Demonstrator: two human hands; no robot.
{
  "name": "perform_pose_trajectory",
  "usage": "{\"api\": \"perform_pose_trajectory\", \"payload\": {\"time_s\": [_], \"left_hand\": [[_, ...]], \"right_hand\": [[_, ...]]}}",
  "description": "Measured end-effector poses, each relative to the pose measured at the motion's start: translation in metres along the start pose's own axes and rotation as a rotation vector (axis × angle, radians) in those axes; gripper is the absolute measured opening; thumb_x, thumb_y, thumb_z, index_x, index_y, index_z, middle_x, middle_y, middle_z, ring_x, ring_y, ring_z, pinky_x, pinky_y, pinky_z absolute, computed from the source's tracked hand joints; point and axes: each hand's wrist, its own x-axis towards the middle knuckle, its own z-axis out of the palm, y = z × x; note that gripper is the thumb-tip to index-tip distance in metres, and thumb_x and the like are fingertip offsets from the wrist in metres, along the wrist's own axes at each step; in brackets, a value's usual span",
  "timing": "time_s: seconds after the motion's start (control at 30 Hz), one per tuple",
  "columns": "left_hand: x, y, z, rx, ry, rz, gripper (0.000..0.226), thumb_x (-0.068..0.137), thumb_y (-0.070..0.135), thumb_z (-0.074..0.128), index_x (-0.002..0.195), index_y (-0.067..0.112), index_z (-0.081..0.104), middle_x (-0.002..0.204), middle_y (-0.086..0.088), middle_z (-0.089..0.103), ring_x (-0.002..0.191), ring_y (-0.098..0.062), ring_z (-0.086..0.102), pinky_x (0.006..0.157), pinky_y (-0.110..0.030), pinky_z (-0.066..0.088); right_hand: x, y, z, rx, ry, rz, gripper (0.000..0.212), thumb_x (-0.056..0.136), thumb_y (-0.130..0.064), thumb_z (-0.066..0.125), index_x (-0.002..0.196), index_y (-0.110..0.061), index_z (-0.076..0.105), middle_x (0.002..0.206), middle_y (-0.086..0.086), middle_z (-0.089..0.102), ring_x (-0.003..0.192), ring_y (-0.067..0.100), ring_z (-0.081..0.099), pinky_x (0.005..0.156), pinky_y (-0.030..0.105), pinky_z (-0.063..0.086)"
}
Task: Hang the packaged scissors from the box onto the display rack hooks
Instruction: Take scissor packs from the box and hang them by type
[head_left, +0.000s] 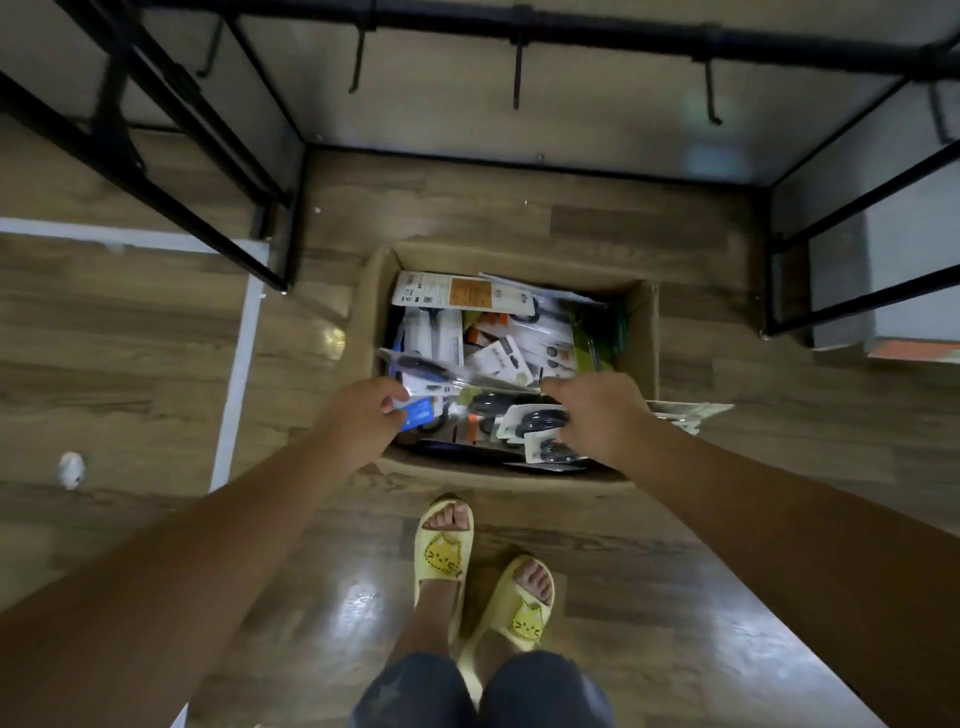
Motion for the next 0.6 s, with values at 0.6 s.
{"api": "perform_pose_trajectory", "payload": {"time_s": [0.6], "left_hand": [[-0.186,0.188,-0.203,-0.580,-0.244,0.107,0.093,0.074,-0.022,0.062,0.147,0.020,0.022,0.141,-0.011,0.042,0.102,-0.022,0.051,0.090,-0.044,0.046]], "right_hand": [[-0.205,-0.013,-0.295,0.872,0.437,-0.024,0.040,0.054,-0.008,0.086,0.088,-0.015,0.066,0.081,0.001,0.067,0.075,0.014,0.060,0.069,0.023,0.047]]}}
